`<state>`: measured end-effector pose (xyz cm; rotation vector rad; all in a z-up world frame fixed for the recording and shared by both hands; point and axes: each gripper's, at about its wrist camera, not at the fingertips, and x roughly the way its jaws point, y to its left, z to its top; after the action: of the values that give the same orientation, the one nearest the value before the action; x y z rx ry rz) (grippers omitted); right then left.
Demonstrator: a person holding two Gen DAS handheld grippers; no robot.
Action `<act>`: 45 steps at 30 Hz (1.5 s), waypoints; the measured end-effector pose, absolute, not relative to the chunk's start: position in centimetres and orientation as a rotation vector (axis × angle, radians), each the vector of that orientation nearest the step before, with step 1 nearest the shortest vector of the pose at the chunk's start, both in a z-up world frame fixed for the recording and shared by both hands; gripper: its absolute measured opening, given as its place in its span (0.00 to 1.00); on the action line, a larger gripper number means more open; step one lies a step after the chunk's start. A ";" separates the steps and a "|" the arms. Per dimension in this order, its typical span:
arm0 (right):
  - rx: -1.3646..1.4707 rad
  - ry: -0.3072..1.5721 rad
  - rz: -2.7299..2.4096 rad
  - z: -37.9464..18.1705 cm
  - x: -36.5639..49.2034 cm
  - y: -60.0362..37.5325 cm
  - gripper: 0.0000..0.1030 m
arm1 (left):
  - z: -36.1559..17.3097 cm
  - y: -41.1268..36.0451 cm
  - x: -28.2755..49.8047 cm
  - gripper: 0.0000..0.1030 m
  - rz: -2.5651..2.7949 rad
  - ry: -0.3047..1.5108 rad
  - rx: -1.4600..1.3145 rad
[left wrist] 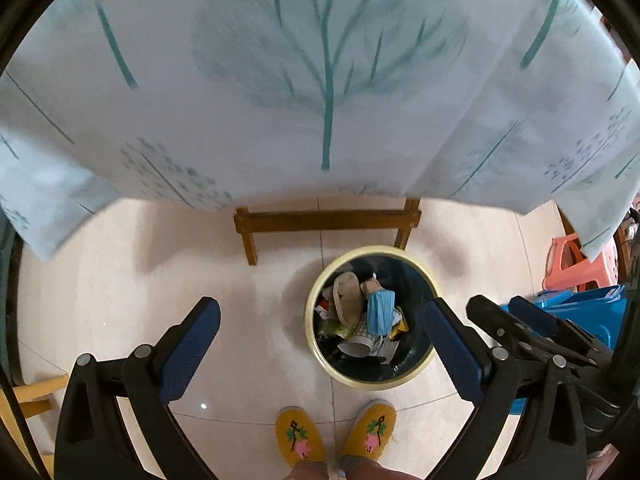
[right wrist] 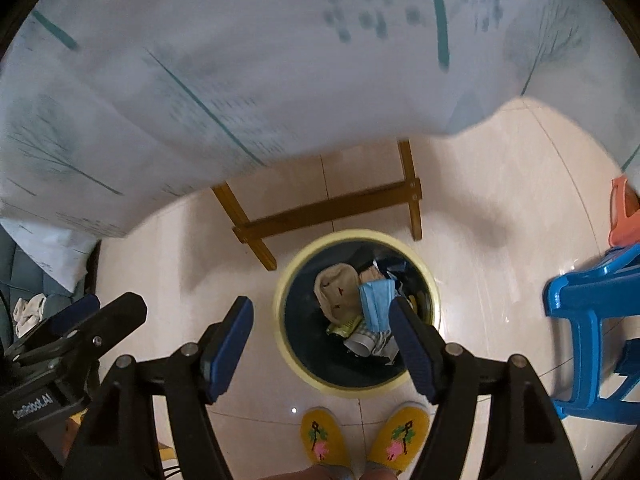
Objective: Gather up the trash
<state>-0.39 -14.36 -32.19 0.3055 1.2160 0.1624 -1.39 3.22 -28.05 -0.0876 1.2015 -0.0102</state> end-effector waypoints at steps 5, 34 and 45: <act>0.306 1.184 0.176 -28.8 -0.4 -14.4 0.69 | -24.2 3.5 -1.4 0.98 0.016 1.151 -0.081; 0.245 1.018 0.239 -0.5 -0.8 -14.9 0.69 | 1.9 5.0 -1.9 0.98 0.084 1.002 -0.056; 0.186 0.941 0.243 3.3 -0.8 -13.9 0.69 | 5.1 4.5 -2.5 0.98 0.101 0.958 -0.045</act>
<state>-0.83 -13.93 3.35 0.1860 0.9411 0.2432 -2.48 4.52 5.09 -0.0449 0.9583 0.1010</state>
